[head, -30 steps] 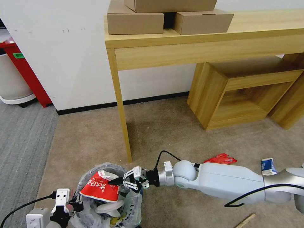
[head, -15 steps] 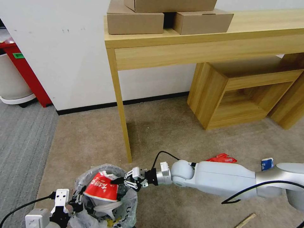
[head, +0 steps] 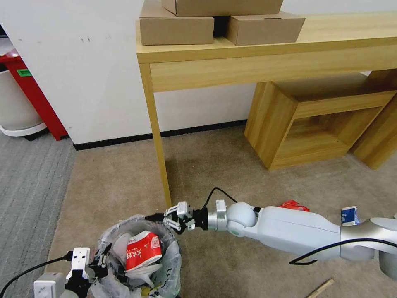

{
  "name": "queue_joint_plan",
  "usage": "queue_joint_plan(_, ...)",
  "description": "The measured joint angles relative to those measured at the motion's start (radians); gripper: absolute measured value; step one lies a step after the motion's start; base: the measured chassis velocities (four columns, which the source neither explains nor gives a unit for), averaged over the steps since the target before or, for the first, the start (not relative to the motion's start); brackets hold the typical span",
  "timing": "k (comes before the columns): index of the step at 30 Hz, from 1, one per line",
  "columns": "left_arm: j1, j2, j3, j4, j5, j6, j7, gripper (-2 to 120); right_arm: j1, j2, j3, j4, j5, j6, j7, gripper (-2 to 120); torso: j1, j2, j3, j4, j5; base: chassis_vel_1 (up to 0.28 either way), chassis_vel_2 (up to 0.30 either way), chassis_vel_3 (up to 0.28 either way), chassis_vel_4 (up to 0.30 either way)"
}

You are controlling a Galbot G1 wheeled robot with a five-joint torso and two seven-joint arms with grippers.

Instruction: Pick up the trash bin and place the garbage on the floor into it.

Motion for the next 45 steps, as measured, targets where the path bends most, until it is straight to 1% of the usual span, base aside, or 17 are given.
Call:
queue_joint_plan(2, -0.001, 0.002, 0.000, 0.002, -0.002, 0.000, -0.001, 0, -0.004, -0.008, 0.023, 0.005, 0.000, 0.002, 0.000, 0, 0.000, 0.000, 0.000, 0.0000, -0.0001, 0.000, 0.000, 0.000, 0.000)
queue_joint_plan(4, -0.004, 0.011, -0.001, 0.005, -0.016, 0.000, -0.003, 0, -0.022, -0.039, 0.107, 0.026, -0.001, 0.001, 0.000, 0, 0.000, 0.000, 0.000, 0.0001, 0.0000, 0.000, 0.000, 0.000, 0.000)
queue_joint_plan(6, -0.004, 0.012, -0.001, 0.005, -0.017, 0.000, -0.003, 0, -0.024, -0.041, 0.114, 0.027, -0.002, 0.001, 0.001, 0, 0.000, 0.000, 0.000, 0.0001, 0.0000, 0.000, 0.000, 0.000, 0.000)
queue_joint_plan(8, -0.008, 0.026, -0.004, 0.005, -0.028, -0.001, -0.002, 0, -0.083, -0.079, 0.220, 0.033, -0.043, -0.014, 0.052, 0, 0.000, 0.000, 0.000, 0.0000, -0.0001, 0.000, 0.000, 0.000, 0.000)
queue_joint_plan(10, -0.009, 0.028, -0.004, 0.005, -0.029, -0.001, -0.002, 0, -0.097, -0.084, 0.237, 0.033, -0.052, -0.018, 0.062, 0, 0.000, 0.000, 0.000, 0.0000, 0.0000, 0.000, 0.000, 0.000, 0.000)
queue_joint_plan(11, -0.009, 0.034, -0.004, 0.007, -0.030, -0.003, -0.003, 0, -0.180, -0.108, 0.332, 0.031, -0.116, -0.042, 0.146, 0, 0.000, 0.000, 0.000, -0.0002, 0.0001, 0.000, 0.000, 0.000, 0.000)
queue_joint_plan(12, -0.009, 0.034, -0.004, 0.007, -0.030, -0.003, -0.003, 0, -0.180, -0.108, 0.332, 0.031, -0.116, -0.042, 0.146, 0, 0.000, 0.000, 0.000, -0.0002, 0.0001, 0.000, 0.000, 0.000, 0.000)
queue_joint_plan(15, -0.011, 0.050, -0.004, 0.009, -0.039, -0.004, -0.005, 0, -0.336, -0.154, 0.525, 0.042, -0.189, -0.080, 0.257, 0, 0.000, 0.000, 0.000, 0.0000, -0.0001, 0.000, 0.000, 0.000, 0.000)
queue_joint_plan(20, -0.014, 0.066, -0.005, 0.010, -0.048, -0.005, -0.012, 0, -0.444, -0.200, 0.638, 0.079, -0.239, -0.111, 0.297, 0, 0.000, 0.000, 0.000, -0.0004, 0.0002, 0.000, 0.000, 0.000, 0.000)
queue_joint_plan(22, -0.017, 0.072, -0.005, 0.009, -0.053, -0.005, -0.012, 0, -0.532, -0.213, 0.716, 0.103, -0.277, -0.137, 0.320, 11, 0.000, 0.000, 0.000, 0.0000, -0.0001, 0.000, 0.000, 0.000, 0.000)
queue_joint_plan(24, -0.018, 0.074, -0.005, 0.007, -0.055, -0.005, -0.012, 0, -0.566, -0.213, 0.743, 0.109, -0.295, -0.143, 0.341, 15, 0.000, 0.000, 0.000, -0.0001, 0.0003, 0.000, 0.000, 0.000, 0.000)
queue_joint_plan(26, -0.018, 0.077, -0.004, 0.003, -0.052, -0.006, -0.011, 0, -0.659, -0.208, 0.825, 0.120, -0.340, -0.164, 0.410, 26, 0.000, 0.000, 0.000, -0.0004, 0.0000, 0.000, 0.000, 0.000, 0.000)
queue_joint_plan(32, -0.016, 0.086, -0.004, 0.002, -0.035, -0.018, -0.012, 0, -0.747, -0.188, 0.929, 0.135, -0.384, -0.211, 0.511, 43, 0.000, 0.000, 0.000, -0.0001, 0.0000, 0.000, 0.000, 0.000, 0.000)
queue_joint_plan(33, -0.017, 0.091, -0.007, -0.003, -0.028, -0.021, -0.012, 0, -0.802, -0.171, 1.003, 0.151, -0.400, -0.222, 0.532, 52, 0.000, 0.000, 0.000, 0.0001, -0.0002, 0.000, 0.000, 0.000, 0.000)
queue_joint_plan(38, -0.020, 0.095, -0.010, -0.006, -0.011, -0.028, 0.001, 0, -0.880, -0.156, 1.089, 0.162, -0.422, -0.223, 0.533, 65, 0.000, 0.000, 0.000, -0.0001, -0.0001, 0.000, 0.000, 0.000, 0.000)
queue_joint_plan(44, -0.030, 0.089, 0.004, 0.004, 0.020, -0.041, 0.024, 0, -0.997, -0.123, 1.193, 0.158, -0.461, -0.205, 0.532, 92, 0.000, 0.000, 0.000, -0.0001, 0.0000, 0.000, 0.000, 0.000, 0.000)
queue_joint_plan(45, -0.030, 0.089, 0.004, 0.004, 0.020, -0.041, 0.024, 0, -0.997, -0.123, 1.193, 0.158, -0.461, -0.205, 0.532, 92, 0.000, 0.000, 0.000, -0.0001, 0.0000, 0.000, 0.000, 0.000, 0.000)
